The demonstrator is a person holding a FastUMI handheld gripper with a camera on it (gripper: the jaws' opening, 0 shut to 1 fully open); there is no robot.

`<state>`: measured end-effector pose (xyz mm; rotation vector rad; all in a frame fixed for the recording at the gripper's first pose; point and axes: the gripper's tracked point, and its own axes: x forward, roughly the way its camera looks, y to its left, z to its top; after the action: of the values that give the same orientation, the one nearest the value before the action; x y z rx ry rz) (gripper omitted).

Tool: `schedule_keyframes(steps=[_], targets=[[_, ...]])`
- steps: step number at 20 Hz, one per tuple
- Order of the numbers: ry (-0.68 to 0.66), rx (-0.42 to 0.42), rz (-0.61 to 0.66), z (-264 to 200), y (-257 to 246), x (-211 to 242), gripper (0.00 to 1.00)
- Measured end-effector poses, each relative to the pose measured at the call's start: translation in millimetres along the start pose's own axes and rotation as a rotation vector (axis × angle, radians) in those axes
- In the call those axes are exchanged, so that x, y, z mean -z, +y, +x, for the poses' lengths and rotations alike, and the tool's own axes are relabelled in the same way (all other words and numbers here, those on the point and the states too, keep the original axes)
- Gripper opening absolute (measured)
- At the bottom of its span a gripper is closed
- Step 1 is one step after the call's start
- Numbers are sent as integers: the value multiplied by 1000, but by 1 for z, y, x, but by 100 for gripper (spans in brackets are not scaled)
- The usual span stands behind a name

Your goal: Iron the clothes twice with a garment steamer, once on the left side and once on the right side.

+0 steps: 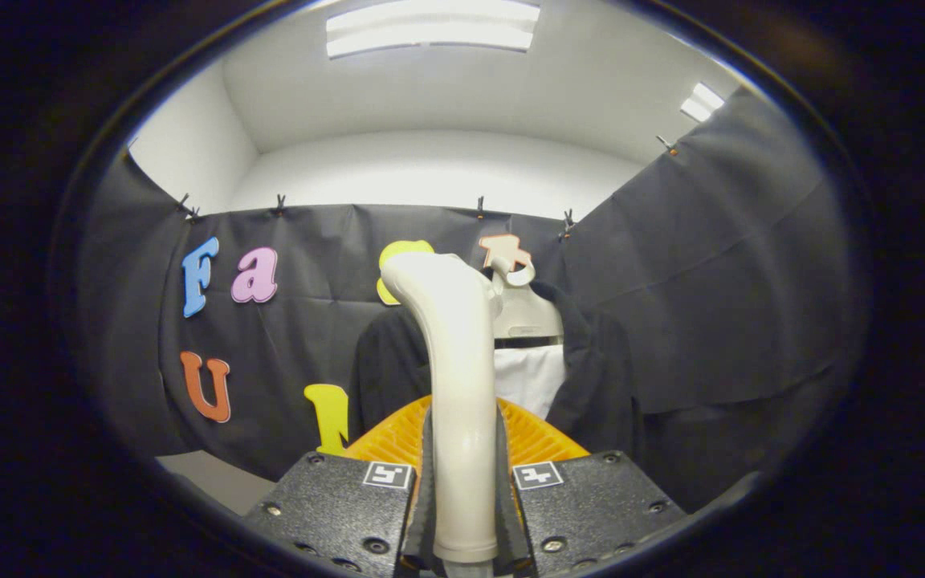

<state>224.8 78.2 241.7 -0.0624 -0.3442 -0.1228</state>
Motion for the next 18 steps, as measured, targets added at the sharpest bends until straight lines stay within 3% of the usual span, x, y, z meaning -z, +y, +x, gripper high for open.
schedule_keyframes(steps=[8,18], targets=[[58,0,-51,17,5,36,33],[158,28,-79,2,-1,85,33]])
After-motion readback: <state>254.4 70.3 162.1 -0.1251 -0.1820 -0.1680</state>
